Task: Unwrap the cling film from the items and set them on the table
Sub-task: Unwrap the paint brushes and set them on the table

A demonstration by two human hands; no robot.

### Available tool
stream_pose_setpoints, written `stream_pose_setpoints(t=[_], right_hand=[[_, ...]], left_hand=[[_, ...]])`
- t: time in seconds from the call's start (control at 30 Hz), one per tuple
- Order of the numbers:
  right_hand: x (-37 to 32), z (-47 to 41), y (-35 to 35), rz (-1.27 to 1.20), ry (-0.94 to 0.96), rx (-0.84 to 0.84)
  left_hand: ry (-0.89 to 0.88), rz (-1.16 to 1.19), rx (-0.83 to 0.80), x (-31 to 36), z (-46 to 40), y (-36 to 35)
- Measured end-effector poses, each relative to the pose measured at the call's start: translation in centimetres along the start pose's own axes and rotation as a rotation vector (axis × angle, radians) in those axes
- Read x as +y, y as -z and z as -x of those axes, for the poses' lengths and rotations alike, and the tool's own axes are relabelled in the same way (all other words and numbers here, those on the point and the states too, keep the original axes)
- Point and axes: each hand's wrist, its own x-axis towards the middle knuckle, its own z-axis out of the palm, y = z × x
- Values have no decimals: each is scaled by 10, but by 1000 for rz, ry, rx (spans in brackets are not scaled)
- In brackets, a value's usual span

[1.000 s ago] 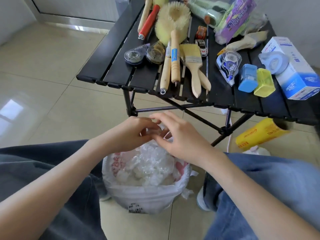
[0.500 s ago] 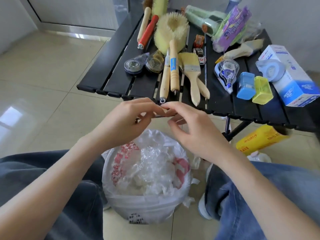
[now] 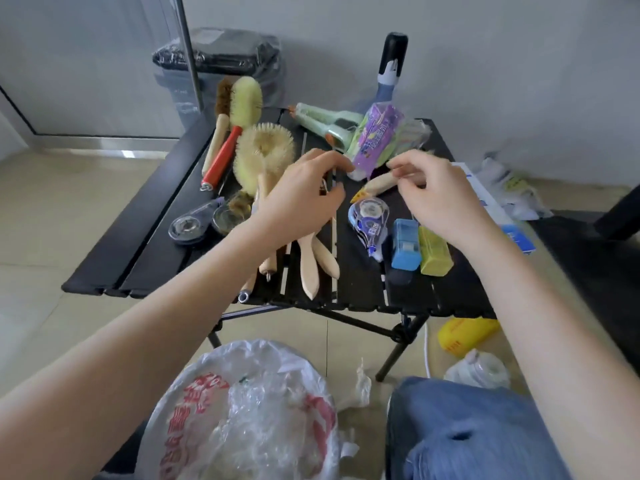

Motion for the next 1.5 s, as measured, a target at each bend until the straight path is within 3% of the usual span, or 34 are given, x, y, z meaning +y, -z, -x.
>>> stream_pose_setpoints(t=[0.2,0.4,0.5,0.77,0.93,1.17,1.27,1.37,1.5], right_hand=[[24,-31,-4,20,-247,-67],[28,-35,-2,-83,-255,-1],[28,-34,-3,-97,-228,9],[24,-26,-4,-294,-196,127],[3,-20,-4,-590,-251,182],[-33,10,-12,-967,-233,84],[-43,31,-20,-1092,-170,-49],[-49,48,-34,-1058,-132,-99],[-55,66,-55,-1011,-100,-120]], left_hand=[[119,-80,-165,13,-77,-53],[132,-429,-181,22,-107,-82],[160,-497,-163,23,-110,-85],[149,-73,76,29,-100,-59],[163,221,71,47,-54,-28],[286,745,15,52,26,11],[323,808,-25,49,60,24],[374,784,-42,39,87,29],[353,574,135,19,105,28]])
